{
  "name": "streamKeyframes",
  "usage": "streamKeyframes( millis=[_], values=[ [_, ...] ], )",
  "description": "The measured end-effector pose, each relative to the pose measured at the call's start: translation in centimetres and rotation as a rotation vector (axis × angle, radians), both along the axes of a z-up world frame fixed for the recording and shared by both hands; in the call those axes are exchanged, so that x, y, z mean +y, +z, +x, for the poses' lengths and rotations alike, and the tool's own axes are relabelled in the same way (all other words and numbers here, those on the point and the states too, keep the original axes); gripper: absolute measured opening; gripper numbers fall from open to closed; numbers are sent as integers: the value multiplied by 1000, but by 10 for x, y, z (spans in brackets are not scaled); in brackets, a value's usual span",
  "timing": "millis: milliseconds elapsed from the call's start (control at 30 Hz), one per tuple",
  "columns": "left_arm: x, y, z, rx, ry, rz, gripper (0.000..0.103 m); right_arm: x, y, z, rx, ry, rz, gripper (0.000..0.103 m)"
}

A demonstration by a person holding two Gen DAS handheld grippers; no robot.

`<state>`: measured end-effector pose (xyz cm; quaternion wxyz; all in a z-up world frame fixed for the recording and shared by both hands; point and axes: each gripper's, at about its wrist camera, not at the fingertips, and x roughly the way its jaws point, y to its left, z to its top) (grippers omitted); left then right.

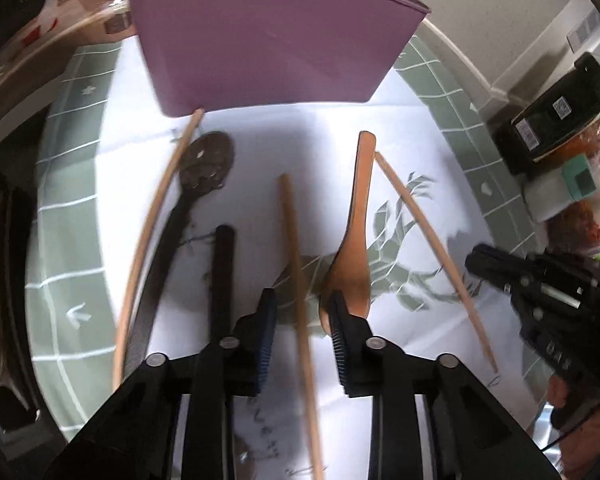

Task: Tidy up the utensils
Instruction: 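Grasp a wooden chopstick with the right tool while the left grasps another, then lift both chopsticks and drop them into the purple holder, opening both tools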

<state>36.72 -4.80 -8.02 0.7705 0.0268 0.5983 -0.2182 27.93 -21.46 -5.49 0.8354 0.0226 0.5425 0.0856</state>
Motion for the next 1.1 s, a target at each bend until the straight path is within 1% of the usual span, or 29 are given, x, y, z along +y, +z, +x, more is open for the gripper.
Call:
streamKeyframes(
  millis=[67,133,200,267,367,400,433,467,500,567,633,667,733,800,833,867,933,1100],
  values=[
    [-4,-1,4,11,-3,5,25,-6,1,0,4,2,35,6],
    [-7,-3,7,39,-6,6,25,-8,3,3,4,6,62,9],
    [-10,-4,6,41,-21,26,25,-6,6,7,-1,14,72,10],
    [-12,-6,5,29,-33,37,25,-1,7,14,-10,30,64,10],
    [-14,-6,3,19,-15,20,25,7,2,29,3,41,37,10],
    [-13,-6,2,11,-5,16,22,11,-1,35,9,46,35,10],
    [-11,-6,1,1,2,21,14,15,-3,40,17,49,25,10],
    [-10,-6,-1,-15,9,25,10,19,-6,45,32,46,0,10],
    [-5,-6,-4,-20,10,16,7,21,-9,48,41,41,-18,10],
    [0,-6,-7,-14,20,-24,7,26,-12,53,63,43,-35,11],
    [6,-6,-11,-17,44,-40,7,32,-15,55,77,60,-49,11],
    [9,-5,-15,-32,57,-44,7,35,-14,54,68,68,-64,11],
    [13,1,-24,-76,75,-52,7,39,-15,53,65,79,-80,7],
    [17,7,-30,-106,93,-78,7,35,-13,50,73,66,-30,6],
    [22,13,-35,-124,112,-104,7,33,-10,48,68,59,-10,5],
    [24,18,-39,-143,128,-117,7,29,-3,42,43,48,17,5],
    [32,31,-48,-182,149,-150,7,23,11,31,-6,38,39,5],
    [49,60,-63,-252,187,-232,7,15,46,4,-106,26,68,5]
  ],
)
